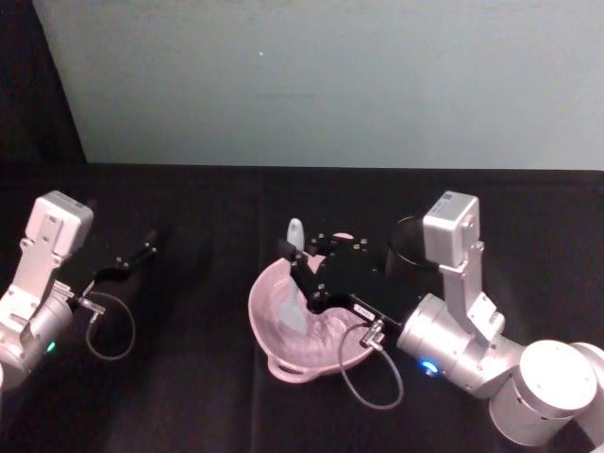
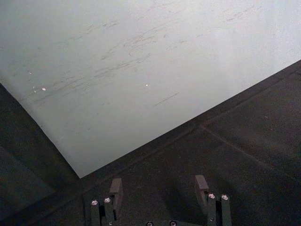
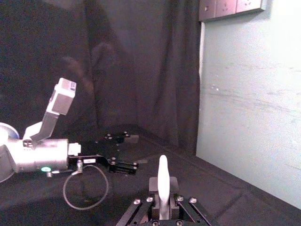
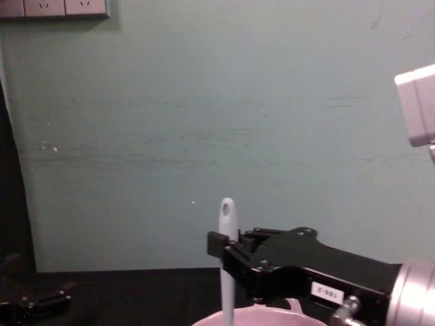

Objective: Use the one hand to pick up the spoon and stir the clear water in the bowl.

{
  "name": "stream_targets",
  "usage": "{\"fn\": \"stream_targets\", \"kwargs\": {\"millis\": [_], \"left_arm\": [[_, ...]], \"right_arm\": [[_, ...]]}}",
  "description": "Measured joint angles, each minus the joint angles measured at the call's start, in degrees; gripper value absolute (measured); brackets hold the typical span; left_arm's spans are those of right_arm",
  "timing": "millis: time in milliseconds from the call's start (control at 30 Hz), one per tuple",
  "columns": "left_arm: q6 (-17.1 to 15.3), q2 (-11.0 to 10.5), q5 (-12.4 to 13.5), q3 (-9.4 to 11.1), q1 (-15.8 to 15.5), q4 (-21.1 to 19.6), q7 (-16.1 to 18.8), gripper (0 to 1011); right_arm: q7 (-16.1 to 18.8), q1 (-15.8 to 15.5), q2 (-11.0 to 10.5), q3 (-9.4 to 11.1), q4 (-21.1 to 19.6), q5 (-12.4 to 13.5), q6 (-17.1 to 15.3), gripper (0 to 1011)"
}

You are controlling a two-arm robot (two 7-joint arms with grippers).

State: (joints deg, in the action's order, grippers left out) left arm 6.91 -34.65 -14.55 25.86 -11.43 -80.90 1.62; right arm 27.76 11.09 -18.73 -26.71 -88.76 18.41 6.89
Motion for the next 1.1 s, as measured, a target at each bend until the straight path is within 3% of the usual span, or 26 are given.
{"fn": "stream_targets", "kwargs": {"millis": [267, 533, 767, 1100], "left_arm": [[0.0, 0.0, 0.0, 0.0, 0.0, 0.0, 0.0, 1005], [0.0, 0.0, 0.0, 0.0, 0.0, 0.0, 0.0, 1005], [0.0, 0.0, 0.0, 0.0, 0.0, 0.0, 0.0, 1005], [0.0, 0.0, 0.0, 0.0, 0.0, 0.0, 0.0, 1005]], "right_arm": [[0.1, 2.1, 2.4, -0.9, 3.1, 0.2, 1.1, 114], [-0.7, 4.0, 4.0, 0.0, 7.2, 1.0, 2.4, 114], [-2.1, 3.8, 3.4, 2.0, 7.9, 1.0, 2.6, 114], [-3.2, 1.9, 1.0, 5.0, 5.2, 0.9, 2.0, 114]]}}
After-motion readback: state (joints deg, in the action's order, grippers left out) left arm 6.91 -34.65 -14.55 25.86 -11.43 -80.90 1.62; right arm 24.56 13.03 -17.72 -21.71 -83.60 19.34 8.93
